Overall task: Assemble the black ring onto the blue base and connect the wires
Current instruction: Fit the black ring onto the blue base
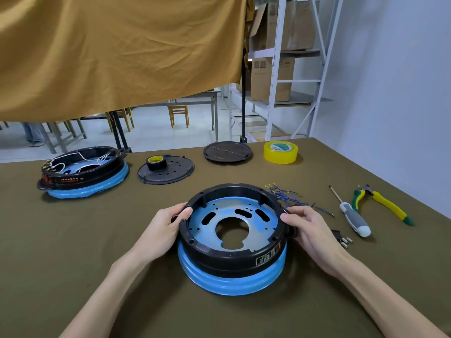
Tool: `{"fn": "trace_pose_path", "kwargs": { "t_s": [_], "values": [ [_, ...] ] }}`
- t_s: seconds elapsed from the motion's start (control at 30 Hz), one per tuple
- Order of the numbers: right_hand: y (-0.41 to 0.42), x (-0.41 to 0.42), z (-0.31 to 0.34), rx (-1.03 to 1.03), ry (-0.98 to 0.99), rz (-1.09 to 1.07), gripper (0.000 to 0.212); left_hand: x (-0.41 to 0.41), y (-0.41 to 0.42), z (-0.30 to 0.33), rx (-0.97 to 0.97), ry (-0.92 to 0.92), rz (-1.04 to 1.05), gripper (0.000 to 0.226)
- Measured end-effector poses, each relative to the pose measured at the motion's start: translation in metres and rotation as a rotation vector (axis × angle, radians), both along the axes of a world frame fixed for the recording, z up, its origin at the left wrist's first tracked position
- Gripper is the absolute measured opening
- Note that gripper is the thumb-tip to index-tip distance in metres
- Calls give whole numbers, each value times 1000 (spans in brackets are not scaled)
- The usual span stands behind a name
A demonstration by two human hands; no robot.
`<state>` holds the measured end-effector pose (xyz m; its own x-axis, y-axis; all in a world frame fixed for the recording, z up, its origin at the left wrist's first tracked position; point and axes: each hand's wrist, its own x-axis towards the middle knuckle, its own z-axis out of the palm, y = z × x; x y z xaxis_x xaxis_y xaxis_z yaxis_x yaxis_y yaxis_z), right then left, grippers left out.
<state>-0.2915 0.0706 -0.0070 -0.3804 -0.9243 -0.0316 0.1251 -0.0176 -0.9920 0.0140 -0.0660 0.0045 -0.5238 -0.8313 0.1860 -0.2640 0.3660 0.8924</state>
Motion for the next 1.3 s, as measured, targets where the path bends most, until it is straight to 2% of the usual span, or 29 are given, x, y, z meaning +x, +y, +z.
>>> {"fn": "trace_pose_path", "kwargs": {
  "t_s": [0.4, 0.7, 1.0, 1.3],
  "values": [
    [-7, -3, -7, 2, 89, -38, 61, 0, -1, -3, 5, 46, 18, 30],
    [-16, -2, 1, 3, 146, 9, 30, 2, -2, -3, -6, 48, 45, 28],
    [-20, -9, 5, -2, 249, 33, 26, 2, -5, -5, -43, -4, 113, 19],
    [-21, -13, 5, 30, 277, 6, 15, 2, -4, -7, -22, 17, 76, 24]
  ]
}}
